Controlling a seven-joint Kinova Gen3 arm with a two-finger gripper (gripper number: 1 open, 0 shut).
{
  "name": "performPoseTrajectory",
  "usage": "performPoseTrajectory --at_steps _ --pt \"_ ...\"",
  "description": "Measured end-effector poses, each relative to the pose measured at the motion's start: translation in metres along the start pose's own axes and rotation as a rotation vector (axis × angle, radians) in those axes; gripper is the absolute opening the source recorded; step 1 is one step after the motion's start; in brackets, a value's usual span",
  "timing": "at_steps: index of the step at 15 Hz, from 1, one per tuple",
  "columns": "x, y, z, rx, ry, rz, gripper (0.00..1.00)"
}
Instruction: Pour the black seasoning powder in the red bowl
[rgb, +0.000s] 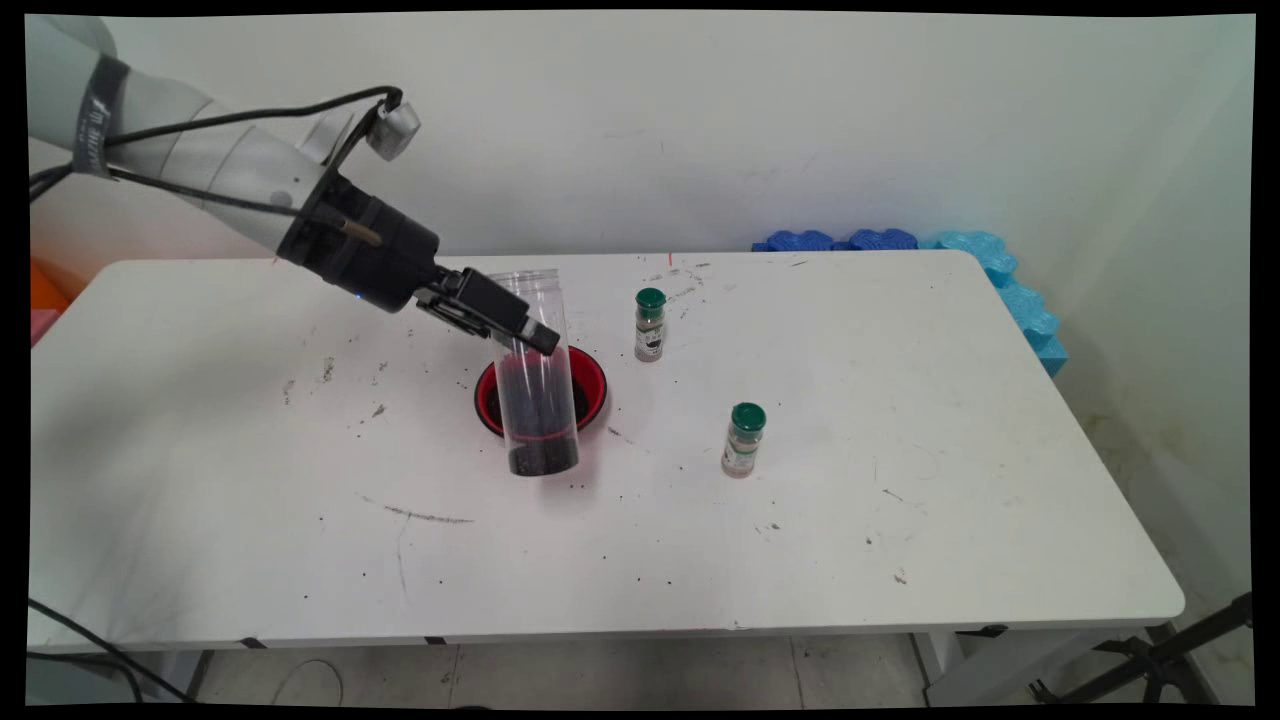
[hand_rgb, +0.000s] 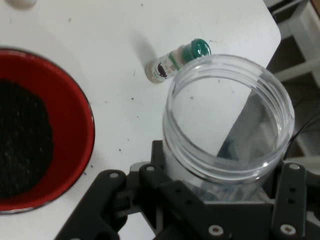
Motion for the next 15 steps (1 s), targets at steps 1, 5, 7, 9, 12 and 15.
performPoseTrajectory --at_steps 1,5,7,9,12,15 --pt "0.000 -0.002 0.000 -0.002 -0.002 -0.040 0.00" --pt "-0.001 -0.008 0.001 -0.001 -0.018 -0.179 0.00" --pt "-0.001 -0.011 0.002 -0.006 -0.021 -0.260 0.00" --pt "-0.001 -0.014 0.003 -0.015 -0.019 -0.347 0.00" --pt "-0.001 -0.017 0.004 -0.031 -0.012 -0.483 0.00" --pt "-0.001 -0.019 0.005 -0.044 -0.012 -0.574 0.00"
